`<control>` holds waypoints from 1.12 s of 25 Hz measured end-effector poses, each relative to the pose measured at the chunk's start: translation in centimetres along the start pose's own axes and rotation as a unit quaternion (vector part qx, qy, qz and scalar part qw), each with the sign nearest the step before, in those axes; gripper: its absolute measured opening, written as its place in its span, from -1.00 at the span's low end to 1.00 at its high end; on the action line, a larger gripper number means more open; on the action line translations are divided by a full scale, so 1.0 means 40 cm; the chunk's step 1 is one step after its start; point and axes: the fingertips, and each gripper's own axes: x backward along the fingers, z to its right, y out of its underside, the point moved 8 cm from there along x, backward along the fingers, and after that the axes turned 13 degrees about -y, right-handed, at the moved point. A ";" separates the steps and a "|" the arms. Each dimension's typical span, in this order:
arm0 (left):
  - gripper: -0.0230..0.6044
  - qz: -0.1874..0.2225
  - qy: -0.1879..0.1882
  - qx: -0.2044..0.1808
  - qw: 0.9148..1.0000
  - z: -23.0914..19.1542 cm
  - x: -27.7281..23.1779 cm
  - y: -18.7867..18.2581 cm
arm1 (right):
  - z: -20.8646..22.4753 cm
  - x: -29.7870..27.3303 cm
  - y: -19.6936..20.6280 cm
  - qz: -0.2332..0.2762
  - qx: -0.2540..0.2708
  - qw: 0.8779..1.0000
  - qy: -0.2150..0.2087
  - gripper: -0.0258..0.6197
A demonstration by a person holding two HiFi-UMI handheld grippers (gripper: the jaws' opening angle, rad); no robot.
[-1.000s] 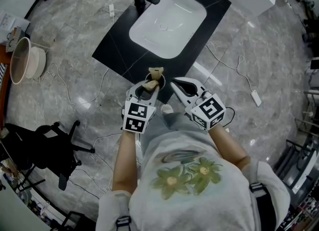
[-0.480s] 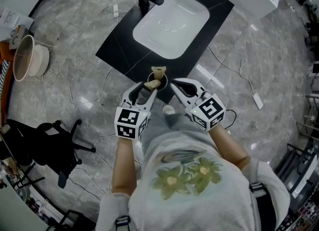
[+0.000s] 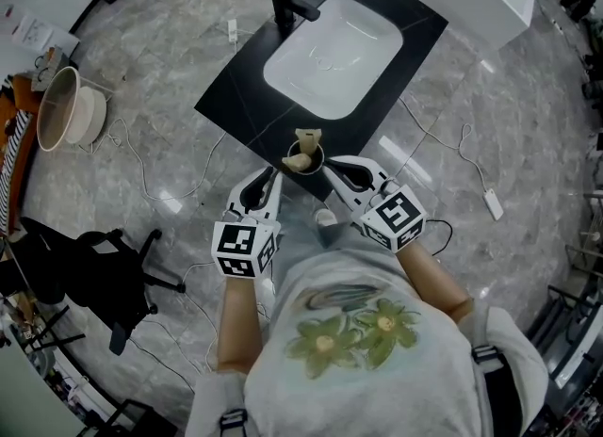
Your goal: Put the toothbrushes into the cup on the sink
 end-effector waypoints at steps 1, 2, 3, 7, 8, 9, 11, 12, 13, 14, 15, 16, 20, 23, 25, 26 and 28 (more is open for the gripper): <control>-0.76 0.008 -0.005 0.004 1.000 -0.001 0.008 -0.004 | -0.005 0.000 -0.002 0.000 0.003 1.000 -0.001 -0.78; -0.78 0.013 -0.006 0.007 1.000 0.000 0.015 -0.007 | -0.010 0.000 -0.003 0.000 0.005 1.000 -0.003 -0.78; -0.80 0.017 -0.004 0.011 1.000 0.002 0.022 -0.009 | -0.014 0.001 -0.004 0.000 0.007 1.000 -0.004 -0.78; -0.87 0.022 0.008 0.018 1.000 0.019 0.048 -0.013 | -0.035 0.008 -0.008 -0.001 0.015 1.000 -0.010 -0.78; -0.87 0.023 0.007 0.017 1.000 0.023 0.053 -0.012 | -0.040 0.009 -0.008 -0.001 0.017 1.000 -0.012 -0.78; -0.87 0.023 0.005 0.014 1.000 0.028 0.057 -0.010 | -0.045 0.010 -0.008 -0.001 0.020 1.000 -0.013 -0.78; -0.87 0.024 0.002 0.009 1.000 0.038 0.065 -0.005 | -0.054 0.011 -0.008 -0.001 0.024 1.000 -0.015 -0.78; -0.87 0.024 0.003 0.008 1.000 0.043 0.068 -0.002 | -0.058 0.012 -0.008 -0.001 0.025 1.000 -0.015 -0.78; -0.87 0.024 0.004 0.007 1.000 0.049 0.071 0.000 | -0.062 0.012 -0.008 0.000 0.026 1.000 -0.016 -0.78; -0.87 0.024 0.004 0.007 1.000 0.055 0.075 0.001 | -0.066 0.013 -0.008 0.000 0.027 0.999 -0.017 -0.78; -0.87 0.024 0.006 0.007 1.000 0.060 0.079 0.002 | -0.070 0.013 -0.009 -0.001 0.028 0.999 -0.018 -0.78; -0.87 0.025 0.007 0.006 1.000 0.066 0.083 0.003 | -0.074 0.014 -0.010 -0.001 0.030 0.999 -0.019 -0.78; -0.87 0.027 0.009 0.005 1.000 0.083 0.094 0.010 | -0.088 0.017 -0.009 -0.001 0.035 0.999 -0.023 -0.78; -0.87 0.028 0.006 0.005 1.000 0.089 0.098 0.016 | -0.093 0.020 -0.005 0.000 0.036 0.999 -0.025 -0.78; -0.87 0.028 0.004 0.005 1.000 0.092 0.102 0.017 | -0.098 0.024 -0.003 -0.001 0.036 0.999 -0.030 -0.78; -0.87 0.028 0.004 0.006 1.000 0.093 0.104 0.018 | -0.101 0.027 -0.003 -0.002 0.037 0.999 -0.032 -0.78; -0.87 0.027 0.002 0.006 1.000 0.095 0.108 0.020 | -0.106 0.031 -0.002 -0.003 0.037 0.999 -0.036 -0.78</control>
